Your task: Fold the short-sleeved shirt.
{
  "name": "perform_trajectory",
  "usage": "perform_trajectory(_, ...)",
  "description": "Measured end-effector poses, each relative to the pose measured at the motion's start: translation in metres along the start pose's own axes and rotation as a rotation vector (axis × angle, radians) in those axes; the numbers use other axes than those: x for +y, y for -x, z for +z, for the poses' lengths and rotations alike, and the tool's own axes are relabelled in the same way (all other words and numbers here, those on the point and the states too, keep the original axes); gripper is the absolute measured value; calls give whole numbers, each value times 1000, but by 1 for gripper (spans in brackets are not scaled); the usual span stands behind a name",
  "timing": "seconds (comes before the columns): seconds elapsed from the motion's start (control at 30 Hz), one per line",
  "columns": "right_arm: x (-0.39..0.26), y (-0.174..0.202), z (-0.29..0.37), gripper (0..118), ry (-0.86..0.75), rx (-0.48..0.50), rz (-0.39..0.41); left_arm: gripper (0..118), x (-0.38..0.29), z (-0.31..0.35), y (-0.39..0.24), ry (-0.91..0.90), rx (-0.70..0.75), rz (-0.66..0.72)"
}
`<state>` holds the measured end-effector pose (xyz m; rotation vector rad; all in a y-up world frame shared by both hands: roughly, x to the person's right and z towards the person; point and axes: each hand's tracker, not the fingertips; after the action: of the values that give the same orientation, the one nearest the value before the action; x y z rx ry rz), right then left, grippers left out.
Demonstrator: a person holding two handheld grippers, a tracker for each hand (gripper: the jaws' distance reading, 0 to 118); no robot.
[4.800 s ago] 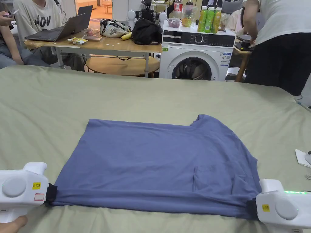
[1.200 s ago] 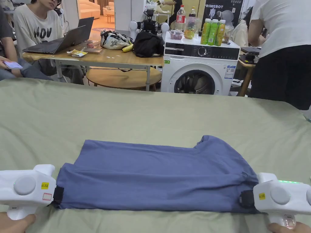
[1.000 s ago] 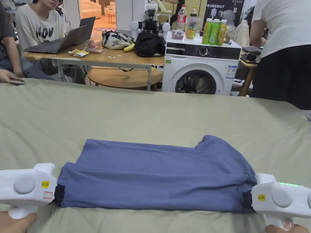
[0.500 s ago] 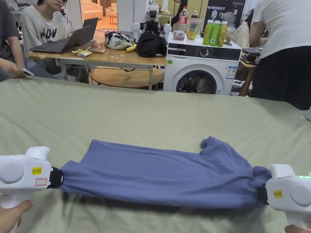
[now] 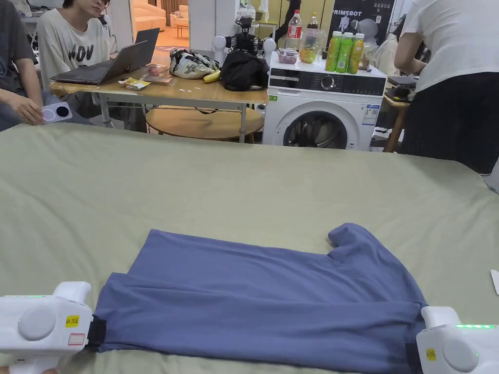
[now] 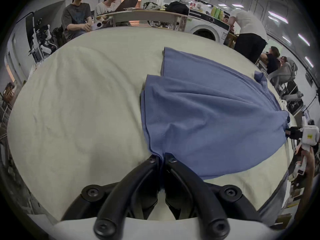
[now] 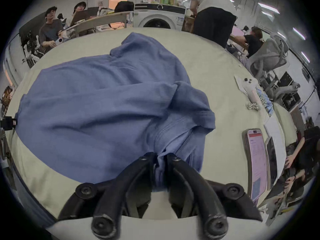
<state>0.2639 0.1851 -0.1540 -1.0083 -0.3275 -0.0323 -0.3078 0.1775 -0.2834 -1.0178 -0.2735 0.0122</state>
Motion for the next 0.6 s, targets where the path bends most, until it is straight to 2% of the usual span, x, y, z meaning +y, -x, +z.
perform_trajectory(0.03,3,0,2,24,5,-7,-2,0,2,2,0,-5,-1,6)
perform_trajectory(0.13,9,-2,18,52,-21,-48,4,1,10,16,-4,-6,2,7)
perform_trajectory(0.17,12,-2,28,56,-67,-37,-8,3,12,20,-6,-11,13,2)
perform_trajectory(0.2,16,-1,36,56,-102,-32,-19,8,15,25,-8,-46,16,-4)
perform_trajectory(0.23,19,2,47,56,-135,-30,-31,24,19,31,-10,-88,12,1)
perform_trajectory(0.33,30,11,63,56,-244,-35,-60,37,28,45,-19,-180,-17,24)
perform_trajectory(0.47,35,28,77,56,-474,8,-90,39,35,68,-47,-375,-5,-40)
perform_trajectory(0.53,34,42,81,55,-603,-19,-103,39,34,77,-63,-497,31,-69)
perform_trajectory(0.57,34,47,83,49,-641,-16,-110,39,33,80,-68,-549,41,-77)
perform_trajectory(0.6,35,52,83,38,-677,-12,-120,39,32,83,-74,-601,46,-87)
